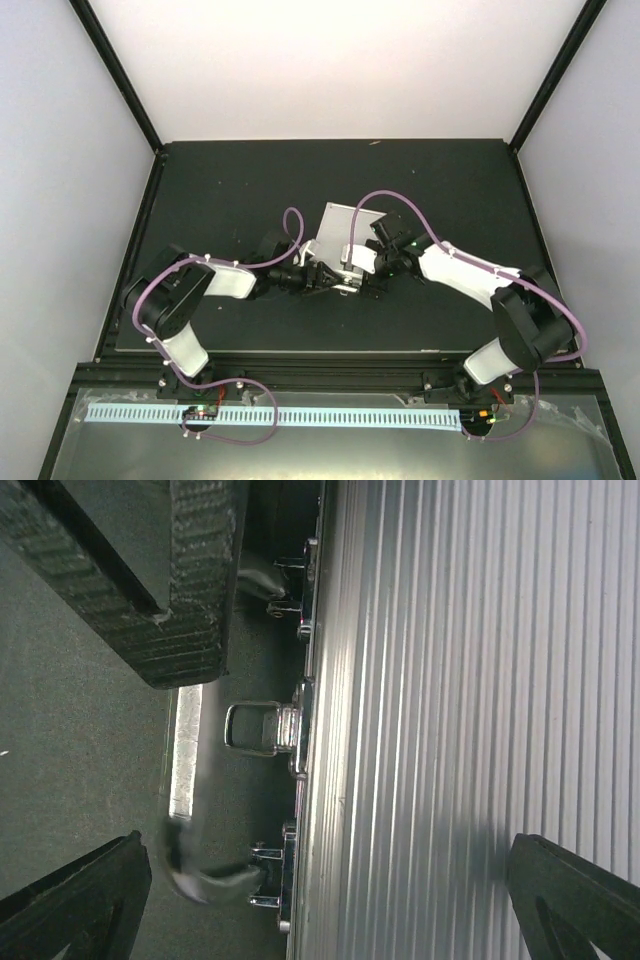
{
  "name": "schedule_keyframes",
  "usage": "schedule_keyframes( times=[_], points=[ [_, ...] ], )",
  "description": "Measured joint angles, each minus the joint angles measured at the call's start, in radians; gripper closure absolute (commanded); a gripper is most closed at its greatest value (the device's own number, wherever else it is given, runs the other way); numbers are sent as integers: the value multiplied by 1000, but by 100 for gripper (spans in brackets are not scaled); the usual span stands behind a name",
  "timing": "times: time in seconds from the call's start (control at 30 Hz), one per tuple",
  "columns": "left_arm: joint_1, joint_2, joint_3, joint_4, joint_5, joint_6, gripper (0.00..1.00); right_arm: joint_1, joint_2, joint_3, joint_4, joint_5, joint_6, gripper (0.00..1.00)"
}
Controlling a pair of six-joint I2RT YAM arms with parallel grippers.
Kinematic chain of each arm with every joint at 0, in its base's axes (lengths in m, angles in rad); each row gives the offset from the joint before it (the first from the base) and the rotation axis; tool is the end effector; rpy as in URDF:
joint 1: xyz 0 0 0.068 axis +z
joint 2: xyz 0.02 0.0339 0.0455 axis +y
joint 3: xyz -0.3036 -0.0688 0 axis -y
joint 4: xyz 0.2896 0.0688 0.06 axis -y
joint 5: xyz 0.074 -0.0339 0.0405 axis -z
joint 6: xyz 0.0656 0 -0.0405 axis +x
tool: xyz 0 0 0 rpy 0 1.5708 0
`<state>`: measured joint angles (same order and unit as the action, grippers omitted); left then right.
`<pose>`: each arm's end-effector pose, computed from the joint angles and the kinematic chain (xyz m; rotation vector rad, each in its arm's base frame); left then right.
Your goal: Pack up texas hold em set
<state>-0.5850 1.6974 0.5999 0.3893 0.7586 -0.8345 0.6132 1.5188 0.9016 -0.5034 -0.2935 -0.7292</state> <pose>0.2553 -0.2232 0.1052 0.1457 2.5690 -1.5242 0.2628 0.2081 0.1748 -1.7214 2.0230 0.3565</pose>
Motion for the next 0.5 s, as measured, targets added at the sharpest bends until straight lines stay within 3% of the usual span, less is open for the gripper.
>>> schedule_keyframes(
  times=[0.2,0.5],
  points=[
    [-15,-36,34,31,64,-24,26,23,-11,-23,28,25,-27,0],
    [-6,-42,55,55,63,-41,24,34,14,-8,74,66,56,14]
  ],
)
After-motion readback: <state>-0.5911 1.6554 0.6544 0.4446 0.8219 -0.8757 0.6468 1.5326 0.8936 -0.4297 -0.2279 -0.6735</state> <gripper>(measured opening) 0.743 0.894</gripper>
